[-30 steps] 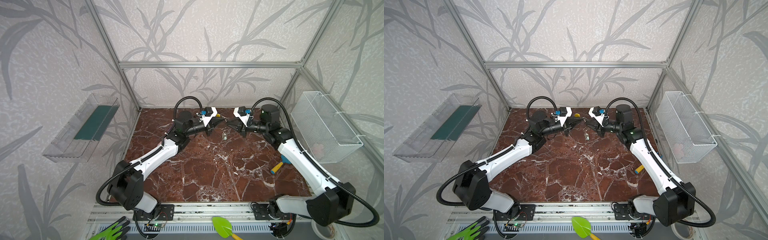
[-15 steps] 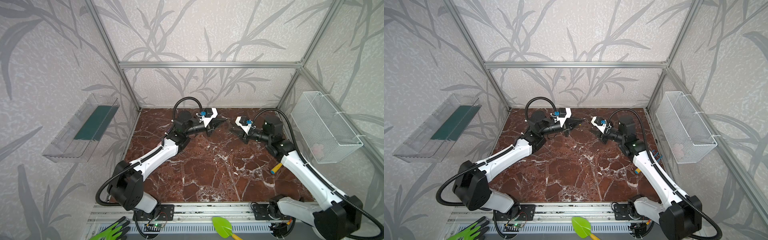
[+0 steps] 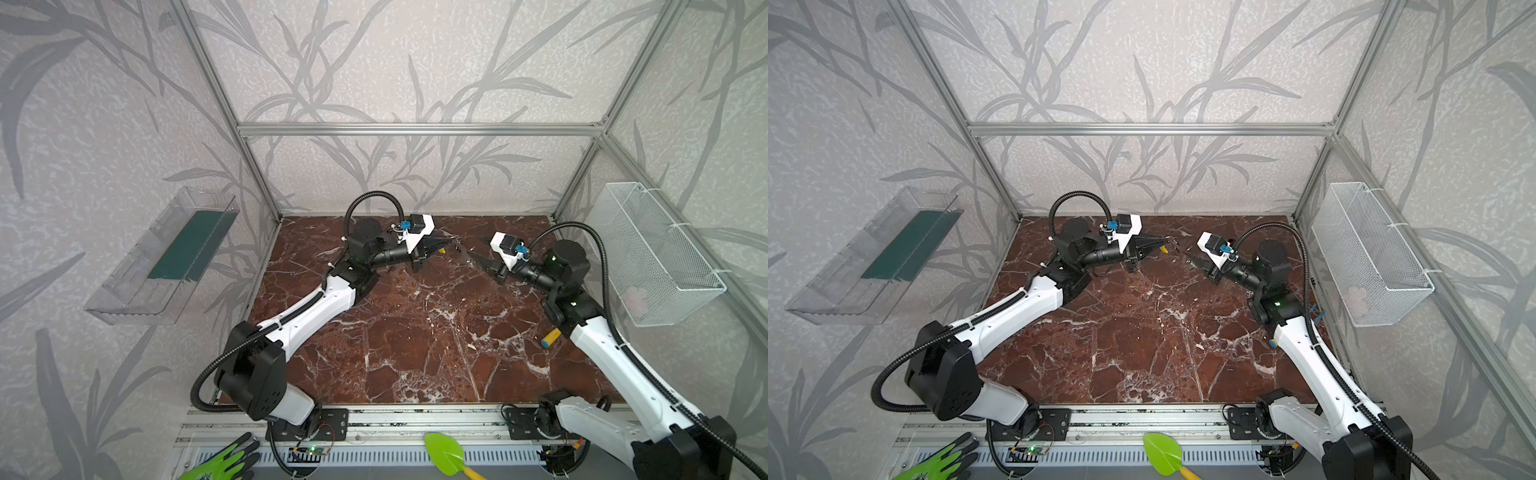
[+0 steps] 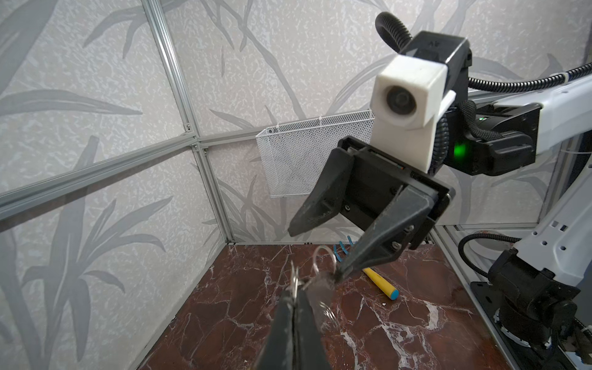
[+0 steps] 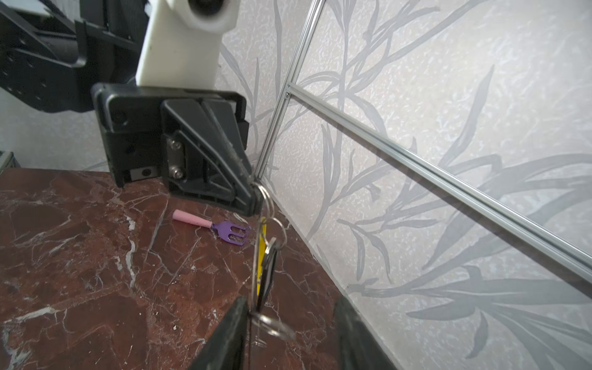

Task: Put the keys on the keyring

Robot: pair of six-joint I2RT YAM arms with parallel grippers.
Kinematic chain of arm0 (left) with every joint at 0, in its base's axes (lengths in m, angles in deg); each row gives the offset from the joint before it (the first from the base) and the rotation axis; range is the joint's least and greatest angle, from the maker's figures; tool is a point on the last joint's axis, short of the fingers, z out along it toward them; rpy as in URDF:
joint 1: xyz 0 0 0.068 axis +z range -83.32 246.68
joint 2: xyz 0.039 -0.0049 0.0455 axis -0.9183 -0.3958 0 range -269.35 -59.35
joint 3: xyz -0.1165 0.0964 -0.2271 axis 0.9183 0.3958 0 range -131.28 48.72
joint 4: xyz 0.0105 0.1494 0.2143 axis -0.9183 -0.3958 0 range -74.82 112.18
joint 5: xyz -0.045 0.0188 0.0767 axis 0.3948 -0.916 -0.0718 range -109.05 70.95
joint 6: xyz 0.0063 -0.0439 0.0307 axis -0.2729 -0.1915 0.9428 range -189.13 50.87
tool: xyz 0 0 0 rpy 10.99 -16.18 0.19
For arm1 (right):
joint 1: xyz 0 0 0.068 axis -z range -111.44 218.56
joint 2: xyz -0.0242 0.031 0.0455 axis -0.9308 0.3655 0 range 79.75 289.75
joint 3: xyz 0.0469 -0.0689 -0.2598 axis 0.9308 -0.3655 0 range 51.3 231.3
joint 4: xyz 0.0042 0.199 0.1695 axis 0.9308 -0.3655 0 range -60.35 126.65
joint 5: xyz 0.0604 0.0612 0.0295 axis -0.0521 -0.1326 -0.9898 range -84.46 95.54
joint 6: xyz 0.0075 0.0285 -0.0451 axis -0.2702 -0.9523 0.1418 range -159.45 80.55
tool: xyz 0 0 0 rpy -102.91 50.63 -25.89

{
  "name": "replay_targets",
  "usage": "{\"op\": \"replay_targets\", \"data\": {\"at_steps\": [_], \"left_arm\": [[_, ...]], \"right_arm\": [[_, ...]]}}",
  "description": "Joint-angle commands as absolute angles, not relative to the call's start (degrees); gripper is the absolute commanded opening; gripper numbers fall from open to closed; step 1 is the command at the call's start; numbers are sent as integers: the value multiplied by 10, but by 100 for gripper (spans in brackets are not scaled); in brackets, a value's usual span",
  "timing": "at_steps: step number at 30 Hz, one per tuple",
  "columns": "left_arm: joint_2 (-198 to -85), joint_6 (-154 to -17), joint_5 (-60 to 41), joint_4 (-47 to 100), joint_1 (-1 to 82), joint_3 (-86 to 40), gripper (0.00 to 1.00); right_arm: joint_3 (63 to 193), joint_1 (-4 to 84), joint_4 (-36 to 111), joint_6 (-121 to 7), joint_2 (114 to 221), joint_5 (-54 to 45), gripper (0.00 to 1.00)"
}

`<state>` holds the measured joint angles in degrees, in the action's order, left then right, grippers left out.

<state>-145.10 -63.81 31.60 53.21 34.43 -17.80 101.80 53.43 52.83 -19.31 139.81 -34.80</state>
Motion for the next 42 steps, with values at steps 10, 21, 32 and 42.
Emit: {"op": "replay_targets", "data": {"at_steps": [10, 21, 32, 42], "left_arm": [[-1442, -629, 363, 512, 346, -206, 0], [-1445, -628, 365, 509, 345, -212, 0], [-1449, -628, 370, 507, 345, -217, 0], [-1447, -514, 350, 320, 344, -259, 16]], "right_arm": [[1119, 539, 559, -303, 1491, -536, 33], [1120, 538, 526, -300, 1509, -576, 31], [1128, 536, 532, -304, 1525, -590, 9], [1145, 536, 434, -257, 1517, -579, 0]]}}
